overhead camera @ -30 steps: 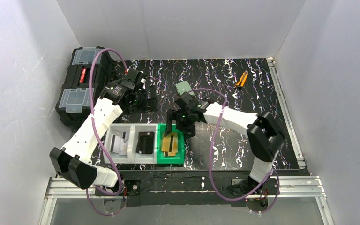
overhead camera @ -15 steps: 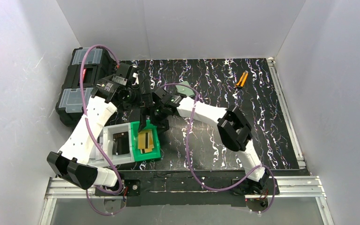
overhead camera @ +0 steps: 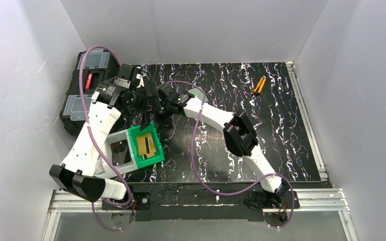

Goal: Take the credit cards out of the card holder
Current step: Move the storage box to the corner of the board, then move the card holder to the center of the board.

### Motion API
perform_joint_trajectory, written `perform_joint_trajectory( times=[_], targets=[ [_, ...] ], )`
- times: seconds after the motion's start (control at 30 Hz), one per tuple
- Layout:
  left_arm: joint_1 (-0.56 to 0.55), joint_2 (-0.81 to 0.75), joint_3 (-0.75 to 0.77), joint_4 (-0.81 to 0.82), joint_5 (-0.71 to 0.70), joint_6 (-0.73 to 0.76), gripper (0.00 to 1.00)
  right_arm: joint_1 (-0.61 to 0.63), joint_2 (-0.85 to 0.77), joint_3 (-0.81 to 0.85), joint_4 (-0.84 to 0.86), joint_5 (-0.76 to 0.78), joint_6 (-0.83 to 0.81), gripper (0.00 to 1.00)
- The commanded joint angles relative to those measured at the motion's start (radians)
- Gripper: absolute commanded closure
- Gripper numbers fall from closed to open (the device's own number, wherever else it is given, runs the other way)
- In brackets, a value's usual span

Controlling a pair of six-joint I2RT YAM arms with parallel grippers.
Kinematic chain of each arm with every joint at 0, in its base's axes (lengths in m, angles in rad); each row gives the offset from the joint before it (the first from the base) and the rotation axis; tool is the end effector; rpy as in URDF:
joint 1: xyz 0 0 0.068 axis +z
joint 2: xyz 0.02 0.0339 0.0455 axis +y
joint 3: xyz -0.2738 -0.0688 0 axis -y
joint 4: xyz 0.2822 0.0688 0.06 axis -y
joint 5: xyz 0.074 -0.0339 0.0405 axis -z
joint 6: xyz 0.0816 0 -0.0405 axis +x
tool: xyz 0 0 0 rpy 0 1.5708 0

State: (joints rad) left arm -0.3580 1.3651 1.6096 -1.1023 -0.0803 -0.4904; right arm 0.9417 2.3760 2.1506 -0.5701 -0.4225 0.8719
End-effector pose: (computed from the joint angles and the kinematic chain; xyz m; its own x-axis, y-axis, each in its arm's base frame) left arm 0.3067 -0.1077 0.3906 -0.7663 -0.2145 -0.6056 -0.0689 0.9646 -0.2545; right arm 0.3317 0.5127 0.1926 -0.9642 -0.1383 -0.2261 -0.2614 0.6381 0.7242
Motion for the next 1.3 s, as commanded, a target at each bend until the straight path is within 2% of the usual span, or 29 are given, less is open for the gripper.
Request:
perform_joint_trajectory(
  times=[0.0,0.17,0.3,0.4,0.53,0.77,0.9,1.07,1.13,1.27],
  targets=[
    [0.021,-0.009,0.069,-0.032,0.011,0.004,0.0,-0.066,-0.102,-0.03,0.069,-0.025,-0.06,0.0],
    [0.031,-0.012,0.091,-0.017,0.025,-0.02,0.0,-0.162,-0.194,-0.088,0.053,0.033,-0.115,0.0],
    [0.031,-0.012,0.079,0.002,0.056,-0.035,0.0,-0.252,-0.212,-0.068,-0.028,0.213,-0.218,0.0],
    [0.031,-0.01,0.058,0.005,0.078,-0.04,0.0,-0.312,-0.172,-0.022,-0.059,0.356,-0.311,0.0],
    [0.031,-0.019,0.039,0.001,0.118,-0.045,0.0,-0.37,-0.057,0.112,-0.103,0.453,-0.411,0.0],
    [0.031,-0.031,0.006,-0.008,0.12,-0.046,0.0,-0.418,0.096,0.241,-0.055,0.437,-0.495,0.0],
    [0.03,-0.034,-0.016,-0.002,0.12,-0.049,0.01,-0.423,0.16,0.293,-0.1,0.407,-0.504,0.0],
    [0.031,-0.027,-0.043,0.016,0.134,-0.058,0.0,-0.422,0.164,0.244,-0.173,0.381,-0.468,0.0],
    [0.031,-0.025,-0.054,0.026,0.142,-0.064,0.01,-0.418,0.154,0.205,-0.199,0.386,-0.453,0.06],
    [0.031,-0.026,-0.074,0.035,0.146,-0.072,0.0,-0.394,0.164,0.192,-0.263,0.462,-0.446,0.12]
  ],
)
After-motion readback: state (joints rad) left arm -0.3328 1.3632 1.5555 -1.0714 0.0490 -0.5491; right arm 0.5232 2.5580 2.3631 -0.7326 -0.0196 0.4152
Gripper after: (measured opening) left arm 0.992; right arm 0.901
